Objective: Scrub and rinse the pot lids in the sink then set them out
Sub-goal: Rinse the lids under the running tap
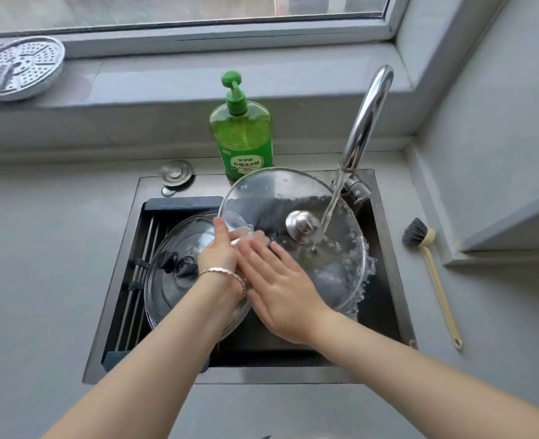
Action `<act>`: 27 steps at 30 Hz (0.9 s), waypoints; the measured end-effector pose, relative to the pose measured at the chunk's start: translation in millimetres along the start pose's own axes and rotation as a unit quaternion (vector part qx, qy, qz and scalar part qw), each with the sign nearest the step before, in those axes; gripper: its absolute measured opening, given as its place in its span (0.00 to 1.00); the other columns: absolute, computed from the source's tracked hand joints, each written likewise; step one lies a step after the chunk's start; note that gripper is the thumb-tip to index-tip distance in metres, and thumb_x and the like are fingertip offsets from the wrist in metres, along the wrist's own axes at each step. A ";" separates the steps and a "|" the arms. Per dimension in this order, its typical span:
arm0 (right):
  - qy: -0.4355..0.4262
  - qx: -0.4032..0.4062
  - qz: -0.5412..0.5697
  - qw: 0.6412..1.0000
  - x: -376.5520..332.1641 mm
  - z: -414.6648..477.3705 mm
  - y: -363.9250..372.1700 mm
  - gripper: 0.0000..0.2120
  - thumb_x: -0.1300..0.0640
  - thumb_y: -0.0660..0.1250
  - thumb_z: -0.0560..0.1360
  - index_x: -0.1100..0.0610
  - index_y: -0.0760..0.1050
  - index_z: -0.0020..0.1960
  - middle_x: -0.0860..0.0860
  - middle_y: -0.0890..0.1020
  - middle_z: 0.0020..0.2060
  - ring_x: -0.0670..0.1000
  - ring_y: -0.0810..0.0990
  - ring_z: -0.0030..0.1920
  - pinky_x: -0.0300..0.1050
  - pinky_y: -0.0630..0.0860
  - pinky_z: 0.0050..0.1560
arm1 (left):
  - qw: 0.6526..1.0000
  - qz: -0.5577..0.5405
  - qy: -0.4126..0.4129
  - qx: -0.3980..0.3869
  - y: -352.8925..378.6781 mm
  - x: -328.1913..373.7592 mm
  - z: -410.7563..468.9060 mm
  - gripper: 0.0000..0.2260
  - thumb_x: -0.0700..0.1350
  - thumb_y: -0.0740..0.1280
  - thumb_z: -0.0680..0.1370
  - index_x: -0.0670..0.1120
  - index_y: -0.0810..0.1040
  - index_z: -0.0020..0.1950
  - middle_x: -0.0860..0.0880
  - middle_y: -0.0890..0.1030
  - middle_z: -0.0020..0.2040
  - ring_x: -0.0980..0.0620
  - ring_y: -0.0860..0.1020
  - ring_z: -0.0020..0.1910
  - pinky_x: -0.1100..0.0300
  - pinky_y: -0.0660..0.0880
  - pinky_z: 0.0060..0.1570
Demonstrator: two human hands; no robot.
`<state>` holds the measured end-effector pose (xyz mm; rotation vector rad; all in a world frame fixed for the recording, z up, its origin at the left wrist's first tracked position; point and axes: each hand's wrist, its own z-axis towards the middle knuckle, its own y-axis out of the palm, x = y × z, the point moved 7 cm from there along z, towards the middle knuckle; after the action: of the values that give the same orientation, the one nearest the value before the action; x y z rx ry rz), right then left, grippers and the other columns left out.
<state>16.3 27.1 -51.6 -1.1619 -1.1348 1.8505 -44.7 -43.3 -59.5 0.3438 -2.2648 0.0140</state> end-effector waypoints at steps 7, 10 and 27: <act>0.352 0.199 0.270 0.874 108.2 -88.7 -12.1 0.14 0.57 0.57 0.78 0.55 0.72 0.63 0.49 0.69 0.57 0.48 0.70 0.60 0.46 0.67 0.66 | 0.998 0.018 0.054 -0.041 -4.2 25.2 5.7 0.22 0.57 0.55 0.80 0.40 0.73 0.42 0.45 0.82 0.28 0.51 0.82 0.27 0.60 0.79 0.30; 0.589 0.133 0.527 0.598 135.5 -97.7 16.1 0.18 0.53 0.56 0.81 0.58 0.64 0.68 0.57 0.75 0.53 0.56 0.76 0.57 0.52 0.72 0.61 | 0.997 0.049 0.034 -0.053 -2.8 20.5 1.2 0.22 0.57 0.55 0.79 0.39 0.74 0.42 0.43 0.82 0.29 0.50 0.82 0.27 0.60 0.79 0.31; 0.517 0.234 0.322 0.758 183.0 -73.1 -103.9 0.19 0.52 0.66 0.75 0.57 0.72 0.64 0.51 0.76 0.29 0.44 0.75 0.21 0.42 0.76 0.29 | 0.974 0.045 -0.207 -0.077 9.2 -75.4 5.7 0.18 0.57 0.54 0.81 0.43 0.70 0.45 0.45 0.76 0.42 0.49 0.76 0.41 0.51 0.73 0.50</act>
<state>22.5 249.2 -35.7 -1.9790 0.3921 1.3350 -4.3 -17.0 -118.4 0.1716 -2.6715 -0.2038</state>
